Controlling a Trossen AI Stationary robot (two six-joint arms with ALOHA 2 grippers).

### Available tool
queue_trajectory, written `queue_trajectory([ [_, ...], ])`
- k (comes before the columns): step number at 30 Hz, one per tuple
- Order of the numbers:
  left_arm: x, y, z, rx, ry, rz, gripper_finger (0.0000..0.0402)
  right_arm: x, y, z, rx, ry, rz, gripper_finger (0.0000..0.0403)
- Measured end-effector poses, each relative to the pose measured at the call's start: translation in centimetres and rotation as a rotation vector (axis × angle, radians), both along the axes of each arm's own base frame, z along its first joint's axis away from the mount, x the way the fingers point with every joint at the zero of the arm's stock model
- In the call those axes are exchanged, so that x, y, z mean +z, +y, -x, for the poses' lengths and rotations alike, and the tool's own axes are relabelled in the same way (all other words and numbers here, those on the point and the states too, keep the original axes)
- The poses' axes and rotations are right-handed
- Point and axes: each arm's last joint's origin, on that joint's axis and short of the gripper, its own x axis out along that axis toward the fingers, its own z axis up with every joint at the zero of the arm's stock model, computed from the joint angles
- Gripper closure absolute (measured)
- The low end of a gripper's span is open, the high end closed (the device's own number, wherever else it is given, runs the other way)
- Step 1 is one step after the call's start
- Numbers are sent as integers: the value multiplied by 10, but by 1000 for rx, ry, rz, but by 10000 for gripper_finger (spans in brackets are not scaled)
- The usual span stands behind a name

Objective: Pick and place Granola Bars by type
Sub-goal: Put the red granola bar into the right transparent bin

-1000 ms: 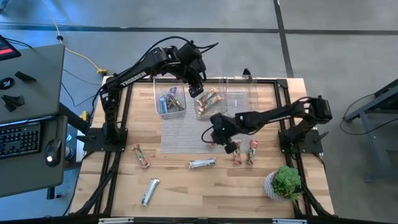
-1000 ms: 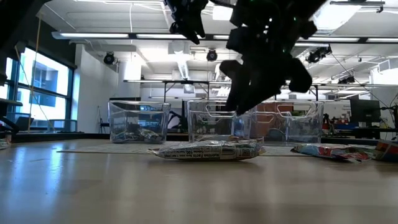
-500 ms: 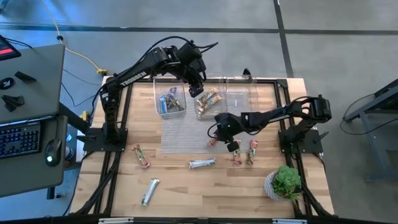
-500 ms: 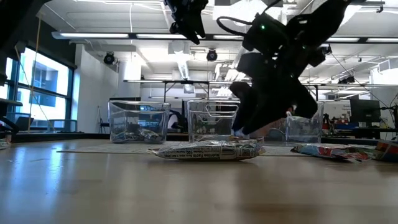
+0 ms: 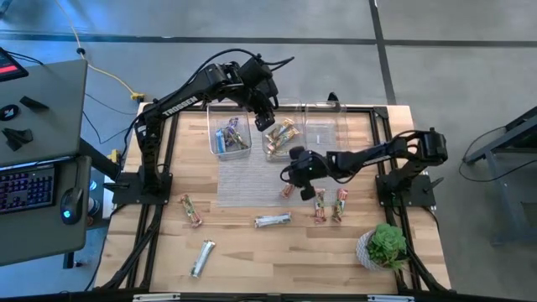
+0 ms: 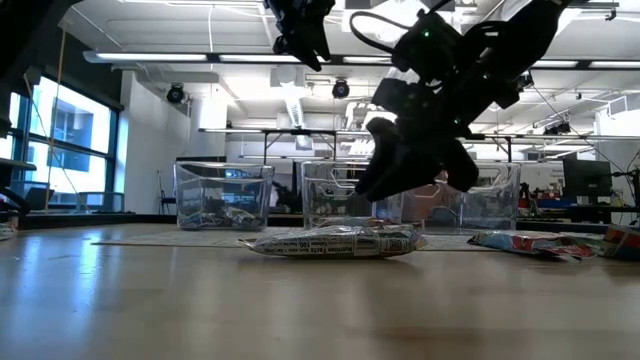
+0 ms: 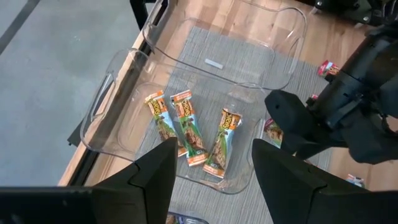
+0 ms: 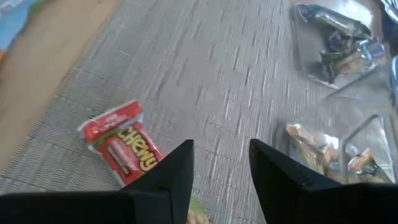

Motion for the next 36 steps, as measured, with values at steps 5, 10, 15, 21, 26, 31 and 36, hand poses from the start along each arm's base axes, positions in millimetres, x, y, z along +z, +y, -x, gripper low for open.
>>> queue_trajectory([
  [5,0,0,0,0,6,2,199,0,1,0,-7,-2,-8,265],
  [10,0,0,0,-1,7,1,199,0,3,0,33,-2,-12,265],
  [15,-1,0,0,-2,7,1,199,0,4,-1,94,-7,-14,264],
  [21,0,0,1,-2,7,2,199,-1,4,1,93,15,-20,248],
  [26,-1,0,0,-3,6,4,199,-2,5,2,101,24,-28,228],
  [31,-1,-1,0,-15,-2,23,199,-4,8,3,196,39,-122,213],
  [36,0,-1,0,-16,-10,41,199,-13,10,1,227,60,-152,202],
])
